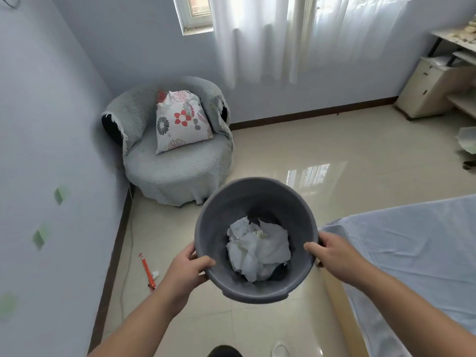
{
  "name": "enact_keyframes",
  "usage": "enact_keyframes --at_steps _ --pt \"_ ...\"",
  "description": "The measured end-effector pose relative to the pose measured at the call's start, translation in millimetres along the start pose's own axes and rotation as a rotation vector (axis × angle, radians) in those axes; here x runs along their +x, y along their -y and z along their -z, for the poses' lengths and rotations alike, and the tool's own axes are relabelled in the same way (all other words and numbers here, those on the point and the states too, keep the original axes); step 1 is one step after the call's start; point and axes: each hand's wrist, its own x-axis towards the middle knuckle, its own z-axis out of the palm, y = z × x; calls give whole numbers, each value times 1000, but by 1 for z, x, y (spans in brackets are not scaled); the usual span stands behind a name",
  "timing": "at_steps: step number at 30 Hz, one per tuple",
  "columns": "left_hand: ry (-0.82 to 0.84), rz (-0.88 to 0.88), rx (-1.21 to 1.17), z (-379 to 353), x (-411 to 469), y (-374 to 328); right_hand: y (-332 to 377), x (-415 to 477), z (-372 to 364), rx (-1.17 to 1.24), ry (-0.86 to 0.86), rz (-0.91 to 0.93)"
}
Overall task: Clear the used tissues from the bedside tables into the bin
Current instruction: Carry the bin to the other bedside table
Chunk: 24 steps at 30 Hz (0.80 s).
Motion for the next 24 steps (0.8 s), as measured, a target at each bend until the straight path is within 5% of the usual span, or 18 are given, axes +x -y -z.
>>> enact_keyframes --at_steps 7,13,24 --pt "-44 20 -21 24 143 -72 52 147 2 -1 -11 -29" --pt "122 65 74 6 281 -163 82 244 38 118 -128 -167" --pt "495 24 334 -209 475 -334 25 346 193 369 -481 -316"
